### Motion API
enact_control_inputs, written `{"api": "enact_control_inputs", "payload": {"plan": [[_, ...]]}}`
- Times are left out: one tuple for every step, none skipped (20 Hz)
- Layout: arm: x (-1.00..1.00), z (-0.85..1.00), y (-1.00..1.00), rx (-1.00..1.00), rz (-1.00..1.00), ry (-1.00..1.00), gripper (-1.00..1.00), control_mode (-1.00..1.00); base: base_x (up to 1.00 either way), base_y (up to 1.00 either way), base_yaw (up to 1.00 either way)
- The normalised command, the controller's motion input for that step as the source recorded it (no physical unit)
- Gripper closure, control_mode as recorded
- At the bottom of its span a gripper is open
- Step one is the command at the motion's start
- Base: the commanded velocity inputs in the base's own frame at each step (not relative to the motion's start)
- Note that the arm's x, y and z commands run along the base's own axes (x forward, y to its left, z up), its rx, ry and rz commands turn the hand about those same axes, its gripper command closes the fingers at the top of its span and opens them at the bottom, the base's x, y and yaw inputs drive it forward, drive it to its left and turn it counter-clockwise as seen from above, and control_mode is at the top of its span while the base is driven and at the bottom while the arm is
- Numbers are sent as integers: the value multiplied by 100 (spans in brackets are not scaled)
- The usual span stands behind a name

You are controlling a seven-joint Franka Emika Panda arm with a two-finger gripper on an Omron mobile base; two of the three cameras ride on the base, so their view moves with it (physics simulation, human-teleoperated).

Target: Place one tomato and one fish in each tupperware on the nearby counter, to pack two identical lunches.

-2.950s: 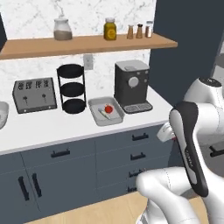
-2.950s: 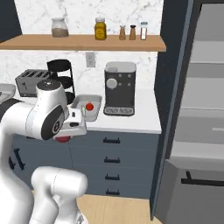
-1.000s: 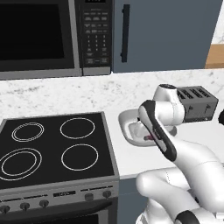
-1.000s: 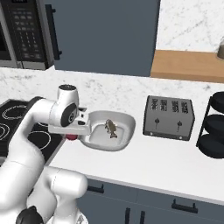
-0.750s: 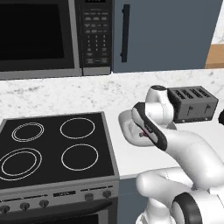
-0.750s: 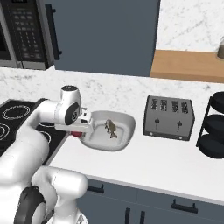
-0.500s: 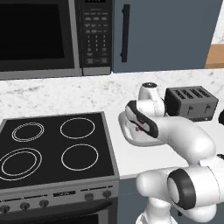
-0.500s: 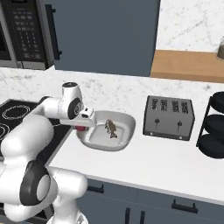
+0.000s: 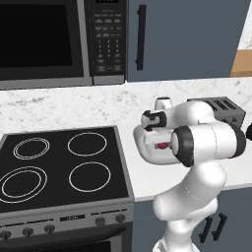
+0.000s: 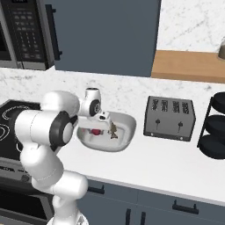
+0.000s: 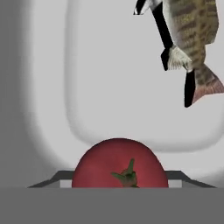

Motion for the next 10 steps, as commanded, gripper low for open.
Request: {"api": "enact_control_inputs", "payload": {"plan": [[28, -43, 0, 0, 1, 17, 100, -100, 0, 0, 0], [27, -45, 0, 0, 1, 13, 100, -100, 0, 0, 0], [26, -54, 9, 0, 1, 11, 100, -100, 0, 0, 0], [27, -61, 21, 0, 1, 9, 100, -100, 0, 0, 0], [30, -66, 23, 0, 1, 8, 100, -100, 0, 0, 0], [48, -71, 16, 0, 1, 5, 100, -100, 0, 0, 0], [54, -71, 9, 0, 1, 4, 100, -100, 0, 0, 0], [44, -55, 0, 0, 1, 9, 100, -100, 0, 0, 0], [30, -57, 0, 0, 0, 10, 100, -100, 0, 0, 0], [34, -64, 0, 0, 0, 11, 100, -100, 0, 0, 0]]}}
